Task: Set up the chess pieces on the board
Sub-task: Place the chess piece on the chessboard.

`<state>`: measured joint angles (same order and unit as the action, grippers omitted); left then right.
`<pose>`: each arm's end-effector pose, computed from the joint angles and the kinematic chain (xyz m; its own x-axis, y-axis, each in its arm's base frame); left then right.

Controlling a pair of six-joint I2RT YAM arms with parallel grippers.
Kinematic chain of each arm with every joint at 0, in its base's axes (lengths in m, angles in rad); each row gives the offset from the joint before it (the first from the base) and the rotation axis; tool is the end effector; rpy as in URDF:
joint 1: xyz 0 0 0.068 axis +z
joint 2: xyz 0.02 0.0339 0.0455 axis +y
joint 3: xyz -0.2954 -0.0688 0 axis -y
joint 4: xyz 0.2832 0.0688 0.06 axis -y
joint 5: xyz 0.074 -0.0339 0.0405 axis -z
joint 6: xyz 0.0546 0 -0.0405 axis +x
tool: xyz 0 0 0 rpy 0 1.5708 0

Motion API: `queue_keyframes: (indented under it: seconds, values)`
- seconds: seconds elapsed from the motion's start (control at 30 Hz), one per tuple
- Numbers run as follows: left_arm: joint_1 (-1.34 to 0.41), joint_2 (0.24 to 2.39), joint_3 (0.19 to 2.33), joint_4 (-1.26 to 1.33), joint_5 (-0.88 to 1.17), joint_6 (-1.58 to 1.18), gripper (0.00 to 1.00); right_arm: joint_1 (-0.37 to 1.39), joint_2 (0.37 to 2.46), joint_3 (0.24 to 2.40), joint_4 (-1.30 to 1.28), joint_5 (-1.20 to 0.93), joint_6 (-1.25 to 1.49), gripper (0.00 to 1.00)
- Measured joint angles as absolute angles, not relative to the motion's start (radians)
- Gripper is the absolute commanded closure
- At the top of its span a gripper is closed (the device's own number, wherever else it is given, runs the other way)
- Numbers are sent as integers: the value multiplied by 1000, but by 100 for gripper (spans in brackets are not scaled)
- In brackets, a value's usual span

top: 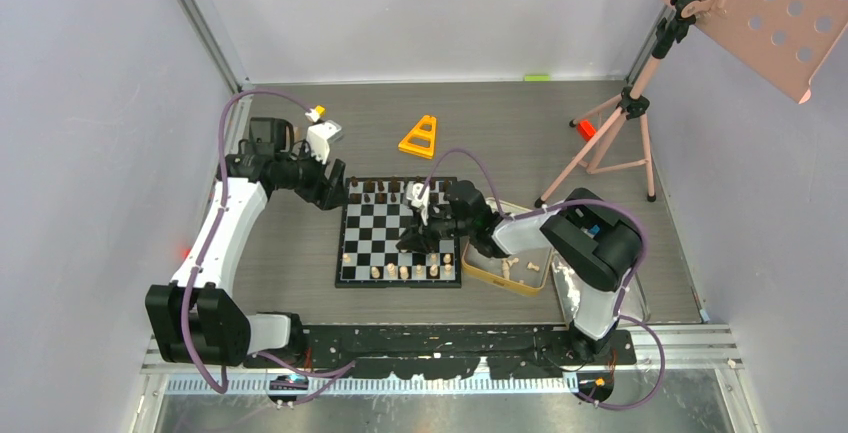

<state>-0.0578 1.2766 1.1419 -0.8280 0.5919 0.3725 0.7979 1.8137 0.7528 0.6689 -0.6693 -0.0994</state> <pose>0.2890 -0.0472 0.3197 -0.6299 0.3390 -0.6988 0.6393 0.7373 -0.2186 0.2478 0.3026 0.1377 -0.1700 -0.2858 -0.9431 -0.9835 0.1093 0.1442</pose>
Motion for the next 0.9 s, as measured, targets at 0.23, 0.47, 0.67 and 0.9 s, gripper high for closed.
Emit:
queue_keyframes:
  seconds: [0.23, 0.47, 0.67, 0.9]
  values:
    - [-57, 1277, 1142, -829, 599, 374, 31, 800, 1820, 751, 688, -660, -107, 51]
    - [-61, 1285, 1142, -831, 631, 388, 31, 799, 1763, 756, 565, -621, -152, 46]
    - [-184, 1292, 1139, -834, 593, 438, 31, 753, 1582, 827, 327, -580, -181, 46]
    - [-448, 1353, 1127, -828, 460, 492, 33, 549, 1395, 915, 124, -576, -155, 46]
